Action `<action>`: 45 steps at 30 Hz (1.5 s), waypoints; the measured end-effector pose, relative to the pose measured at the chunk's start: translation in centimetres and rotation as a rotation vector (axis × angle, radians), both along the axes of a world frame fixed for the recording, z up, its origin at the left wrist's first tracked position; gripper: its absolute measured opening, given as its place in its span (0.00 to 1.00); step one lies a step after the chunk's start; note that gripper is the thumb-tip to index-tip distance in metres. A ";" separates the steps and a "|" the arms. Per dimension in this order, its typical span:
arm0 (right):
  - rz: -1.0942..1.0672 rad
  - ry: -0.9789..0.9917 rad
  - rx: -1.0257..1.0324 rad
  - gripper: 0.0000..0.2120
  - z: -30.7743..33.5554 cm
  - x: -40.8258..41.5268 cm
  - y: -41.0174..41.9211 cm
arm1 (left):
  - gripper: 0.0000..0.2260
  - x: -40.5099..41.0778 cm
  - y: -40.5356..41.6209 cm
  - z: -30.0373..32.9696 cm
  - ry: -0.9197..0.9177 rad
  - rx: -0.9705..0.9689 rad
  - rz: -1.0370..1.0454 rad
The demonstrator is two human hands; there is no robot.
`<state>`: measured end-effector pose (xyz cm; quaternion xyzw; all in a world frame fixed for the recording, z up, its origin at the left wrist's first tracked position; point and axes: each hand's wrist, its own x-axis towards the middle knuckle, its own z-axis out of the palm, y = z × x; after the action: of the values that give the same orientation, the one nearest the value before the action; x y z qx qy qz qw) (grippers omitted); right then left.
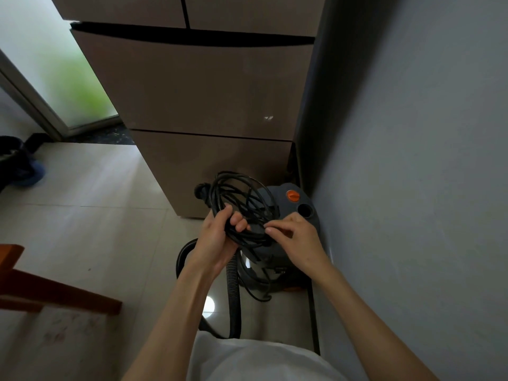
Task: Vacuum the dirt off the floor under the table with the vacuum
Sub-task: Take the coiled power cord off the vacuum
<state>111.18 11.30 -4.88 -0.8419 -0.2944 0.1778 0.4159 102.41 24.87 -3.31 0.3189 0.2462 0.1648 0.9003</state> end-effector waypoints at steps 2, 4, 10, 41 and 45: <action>0.036 -0.033 -0.043 0.09 0.2 0.2 0.0 | 0.13 0.0 -0.1 -0.2 0.006 0.003 -0.013; 0.025 -0.059 -0.096 0.09 0.2 0.2 0.1 | 0.12 0.2 -0.3 -0.2 0.030 -0.001 -0.010; -0.165 0.159 -0.227 0.12 -0.6 0.2 0.4 | 0.13 1.0 -1.1 -0.5 0.188 -0.075 0.061; -1.009 1.596 0.892 0.14 -1.8 -0.9 0.8 | 0.12 0.6 1.3 -2.1 0.036 -0.488 0.468; -0.923 1.514 0.867 0.09 -1.5 -0.8 -0.2 | 0.14 0.3 2.6 -1.5 -0.052 -0.530 0.485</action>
<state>110.43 11.10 -6.42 -0.3126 0.3672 0.3666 0.7957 102.69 27.43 -4.80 0.0022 0.3257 0.3119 0.8925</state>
